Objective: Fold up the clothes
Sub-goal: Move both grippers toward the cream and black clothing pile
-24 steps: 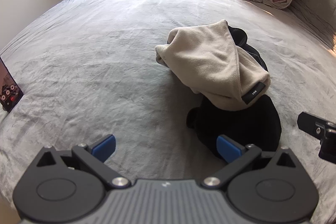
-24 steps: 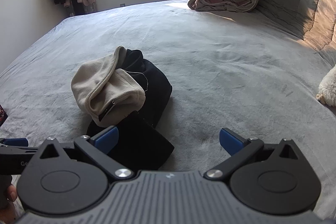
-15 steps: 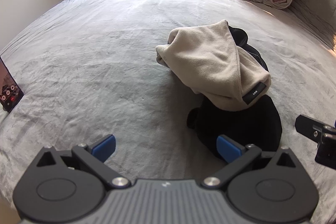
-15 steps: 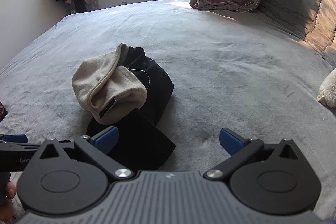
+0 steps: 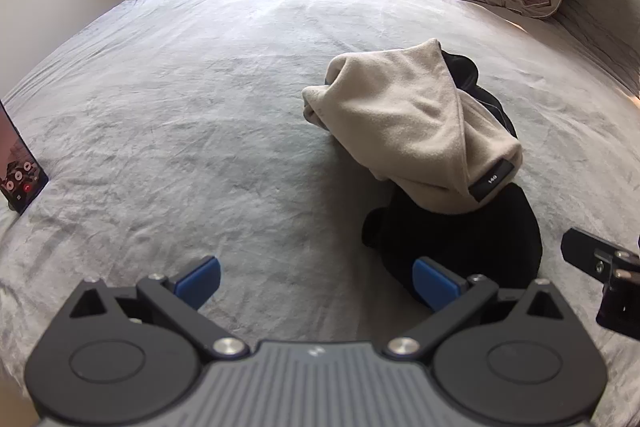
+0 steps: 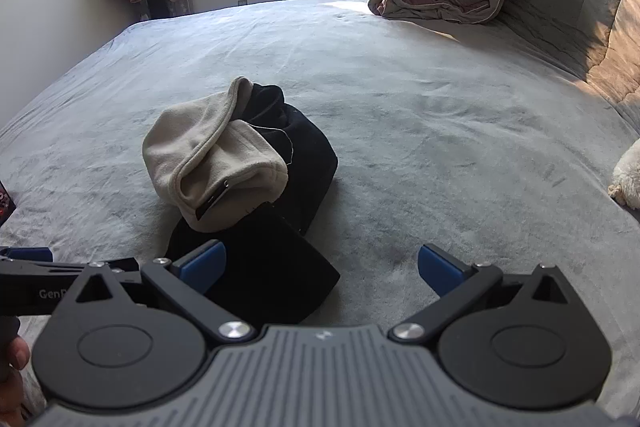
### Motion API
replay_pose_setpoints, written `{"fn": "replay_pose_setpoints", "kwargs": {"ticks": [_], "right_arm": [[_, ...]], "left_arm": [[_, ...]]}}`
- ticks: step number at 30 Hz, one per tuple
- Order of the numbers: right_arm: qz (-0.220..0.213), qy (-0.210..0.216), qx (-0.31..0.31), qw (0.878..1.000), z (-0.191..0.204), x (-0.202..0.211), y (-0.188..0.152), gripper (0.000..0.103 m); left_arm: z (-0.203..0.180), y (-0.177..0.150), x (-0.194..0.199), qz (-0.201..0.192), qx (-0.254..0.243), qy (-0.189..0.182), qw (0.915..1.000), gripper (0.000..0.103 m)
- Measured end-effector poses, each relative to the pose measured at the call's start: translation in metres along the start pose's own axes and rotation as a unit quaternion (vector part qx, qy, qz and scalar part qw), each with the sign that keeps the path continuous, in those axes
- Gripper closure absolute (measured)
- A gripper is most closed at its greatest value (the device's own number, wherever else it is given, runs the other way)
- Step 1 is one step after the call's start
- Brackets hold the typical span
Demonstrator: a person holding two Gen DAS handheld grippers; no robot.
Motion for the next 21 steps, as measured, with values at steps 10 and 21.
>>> {"fn": "replay_pose_setpoints", "kwargs": {"ticks": [10,21], "right_arm": [[0.008,-0.011,0.006,1.000,0.0004,-0.0048,-0.0012,0.000],[0.012,-0.009,0.014,1.000,0.0053,-0.0059,-0.0019,0.000]], "left_arm": [[0.0027,-0.0006,-0.0013,0.002,0.002,0.004,1.0000,0.000],[0.0056,-0.0007,-0.0024,0.001,0.003,0.012,0.9999,0.000]]}}
Point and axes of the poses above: each gripper's, at about its wrist camera, not at the fingertips, and x roughly against the way its jaws point, z to its left, y to its top, the point moved 5 cm from there along -x, roughly the way its jaws point, and after that the axes turned 1 degree about z, right-handed, at the moved point
